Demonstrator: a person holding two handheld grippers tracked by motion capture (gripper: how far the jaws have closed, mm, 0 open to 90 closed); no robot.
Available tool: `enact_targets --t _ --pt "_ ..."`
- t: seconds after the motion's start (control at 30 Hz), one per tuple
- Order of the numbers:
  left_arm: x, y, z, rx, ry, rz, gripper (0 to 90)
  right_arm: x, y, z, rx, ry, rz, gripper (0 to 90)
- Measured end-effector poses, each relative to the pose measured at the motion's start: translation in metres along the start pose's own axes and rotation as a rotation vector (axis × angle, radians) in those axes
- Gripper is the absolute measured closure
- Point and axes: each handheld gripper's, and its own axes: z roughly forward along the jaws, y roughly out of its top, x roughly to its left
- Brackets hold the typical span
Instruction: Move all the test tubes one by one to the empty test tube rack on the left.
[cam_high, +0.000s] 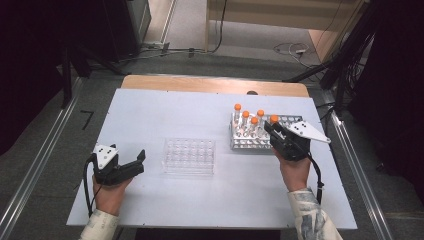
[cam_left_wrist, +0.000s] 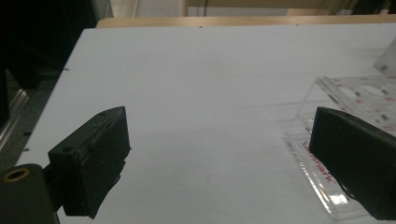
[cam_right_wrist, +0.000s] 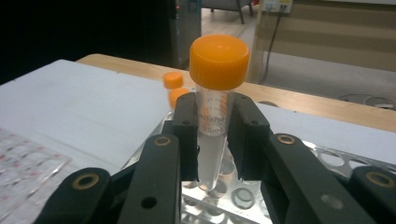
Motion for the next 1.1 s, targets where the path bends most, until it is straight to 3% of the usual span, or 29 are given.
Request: enact_targets --t 0.07,0.1,0.27,0.53,0.77,0.83,1.03,1.1 --pt "-0.002 0.000 0.000 0.003 -0.013 0.007 5.5 0.002 -0.001 -0.002 0.002 0.013 0.001 71.7" --pt "-0.007 0.001 -0.001 0.010 -0.043 0.016 5.5 0.006 -0.003 -0.004 0.008 0.035 -0.004 71.7" --pt "-0.018 0.003 -0.004 0.012 -0.063 0.055 5.5 0.020 -0.014 -0.004 0.045 0.083 -0.029 71.7" --pt "-0.034 0.007 -0.010 0.012 -0.140 0.048 5.5 0.036 -0.024 0.003 0.089 0.150 -0.050 71.7" --pt "-0.048 0.008 -0.015 -0.007 -0.211 0.061 8.6 0.063 -0.035 0.000 0.131 0.234 -0.098 71.7" --pt "-0.056 0.010 -0.016 -0.013 -0.251 0.079 10.6 0.069 -0.039 -0.001 0.142 0.254 -0.103 71.7" --pt "-0.070 0.011 -0.018 -0.015 -0.311 0.105 13.5 0.085 -0.048 0.000 0.181 0.310 -0.126 71.7" --pt "-0.076 0.011 -0.020 -0.020 -0.335 0.114 14.6 0.096 -0.052 -0.001 0.198 0.350 -0.133 71.7"
